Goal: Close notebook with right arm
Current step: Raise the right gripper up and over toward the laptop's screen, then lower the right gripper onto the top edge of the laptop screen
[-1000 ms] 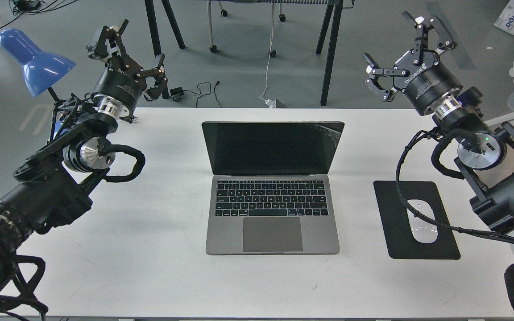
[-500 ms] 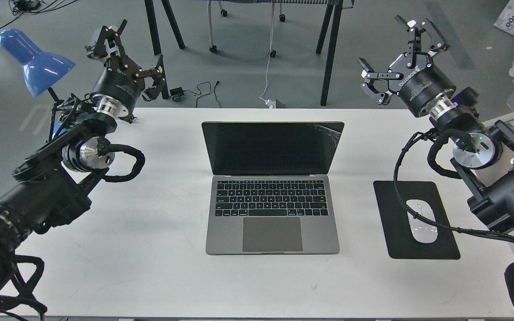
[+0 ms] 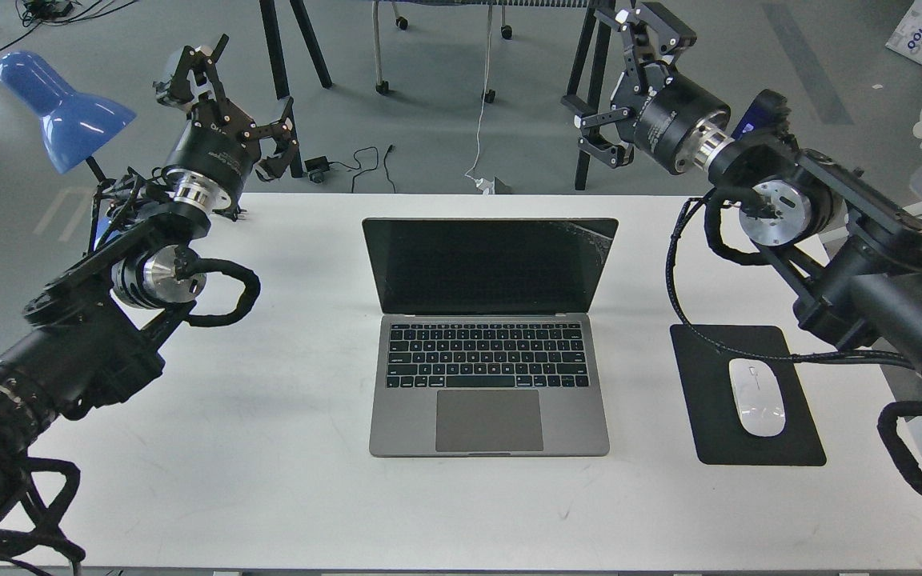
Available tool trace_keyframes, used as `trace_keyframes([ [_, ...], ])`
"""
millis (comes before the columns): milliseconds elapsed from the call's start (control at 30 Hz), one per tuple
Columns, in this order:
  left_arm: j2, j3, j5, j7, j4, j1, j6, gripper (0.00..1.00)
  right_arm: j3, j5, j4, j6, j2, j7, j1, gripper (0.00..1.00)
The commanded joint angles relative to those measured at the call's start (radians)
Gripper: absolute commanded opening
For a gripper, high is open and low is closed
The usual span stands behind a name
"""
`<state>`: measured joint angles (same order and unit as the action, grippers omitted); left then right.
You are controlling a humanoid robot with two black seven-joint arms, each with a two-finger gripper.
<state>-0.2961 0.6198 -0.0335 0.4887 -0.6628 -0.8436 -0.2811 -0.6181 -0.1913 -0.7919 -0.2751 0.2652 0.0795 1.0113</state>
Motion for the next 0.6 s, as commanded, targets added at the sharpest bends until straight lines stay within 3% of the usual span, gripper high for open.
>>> trace_keyframes([
  [0, -0.002, 0.0, 0.001, 0.0, 0.0, 0.0, -0.001, 1.0, 0.06, -0.003, 0.078, 0.027, -0.053, -0.001, 0.043, 1.0],
  [133, 0.0, 0.0, 0.001, 0.0, 0.0, 0.0, 0.0, 1.0, 0.063, -0.004, 0.155, 0.06, -0.119, -0.001, 0.055, 1.0],
  [433, 0.0, 0.0, 0.001, 0.0, 0.0, 0.0, 0.0, 1.0, 0.074, -0.004, 0.188, 0.097, -0.138, -0.007, 0.063, 1.0],
  [567, 0.0, 0.0, 0.003, 0.0, 0.0, 0.0, -0.001, 1.0, 0.125, -0.005, 0.178, 0.091, -0.132, -0.044, 0.07, 1.0],
])
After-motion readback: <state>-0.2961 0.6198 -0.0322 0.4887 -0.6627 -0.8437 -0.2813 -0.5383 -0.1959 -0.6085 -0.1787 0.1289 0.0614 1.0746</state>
